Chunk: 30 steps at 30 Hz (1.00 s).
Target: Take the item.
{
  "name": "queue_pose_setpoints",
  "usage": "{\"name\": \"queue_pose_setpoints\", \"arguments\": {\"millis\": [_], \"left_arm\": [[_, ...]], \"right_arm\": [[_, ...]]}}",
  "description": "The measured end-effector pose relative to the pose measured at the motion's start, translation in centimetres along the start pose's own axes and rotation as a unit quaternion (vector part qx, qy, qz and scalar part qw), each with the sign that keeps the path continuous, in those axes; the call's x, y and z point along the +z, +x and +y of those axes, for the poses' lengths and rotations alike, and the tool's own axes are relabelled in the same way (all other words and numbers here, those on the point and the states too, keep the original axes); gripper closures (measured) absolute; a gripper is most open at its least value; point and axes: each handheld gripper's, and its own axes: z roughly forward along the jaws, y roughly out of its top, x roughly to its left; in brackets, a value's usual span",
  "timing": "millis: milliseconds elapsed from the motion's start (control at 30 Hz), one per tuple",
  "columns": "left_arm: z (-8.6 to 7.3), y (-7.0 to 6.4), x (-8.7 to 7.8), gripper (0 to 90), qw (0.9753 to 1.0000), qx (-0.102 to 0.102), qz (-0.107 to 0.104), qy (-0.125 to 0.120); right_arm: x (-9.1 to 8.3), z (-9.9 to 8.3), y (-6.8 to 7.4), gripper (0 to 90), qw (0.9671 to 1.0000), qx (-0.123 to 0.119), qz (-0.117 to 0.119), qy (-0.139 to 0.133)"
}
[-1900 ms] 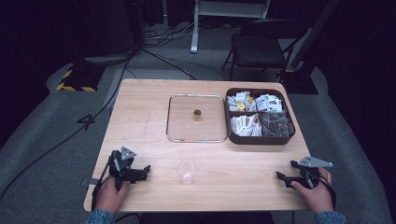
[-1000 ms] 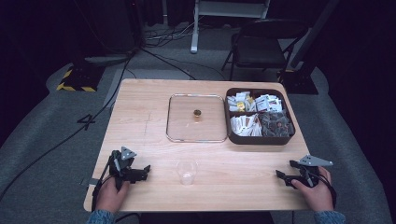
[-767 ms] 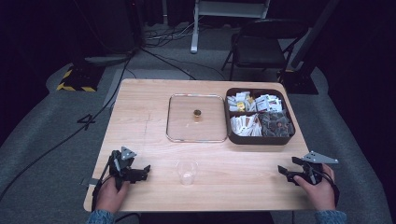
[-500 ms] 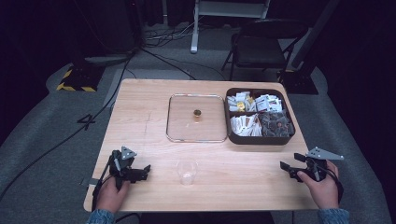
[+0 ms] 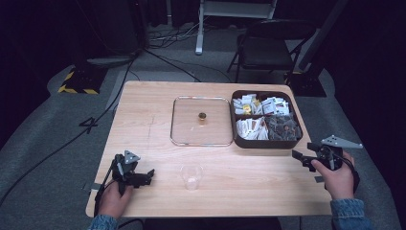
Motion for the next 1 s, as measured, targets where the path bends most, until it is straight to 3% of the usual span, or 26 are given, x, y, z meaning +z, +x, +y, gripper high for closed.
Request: {"name": "queue_pose_setpoints", "arguments": {"millis": [133,300,567,767,900,1000], "left_arm": [[0.0,0.0,0.0,0.0,1.0000,0.002,0.000,0.000],[0.0,0.0,0.0,0.0,1.0000,0.002,-0.002,-0.001],[0.0,0.0,0.1,0.0,1.0000,0.003,-0.001,-0.001],[0.0,0.0,0.1,0.0,1.0000,0.003,-0.001,-0.001],[0.0,0.0,0.1,0.0,1.0000,0.003,-0.001,-0.002],[0.0,0.0,0.1,0.0,1.0000,0.003,-0.001,-0.002]], "right_arm": [[0.2,1.0,-0.3,21.9,0.9999,0.009,-0.003,-0.009],[0.8,2.9,-0.5,22.7,0.9999,-0.011,-0.010,0.002],[2.2,5.6,-1.1,24.5,0.9993,-0.020,-0.027,-0.015],[3.5,6.5,-1.2,26.5,0.9999,-0.014,-0.006,0.001],[4.4,7.3,-1.2,26.0,0.9994,-0.032,-0.009,0.002],[5.2,7.7,-1.3,26.1,0.9995,-0.032,-0.007,-0.001]]}}
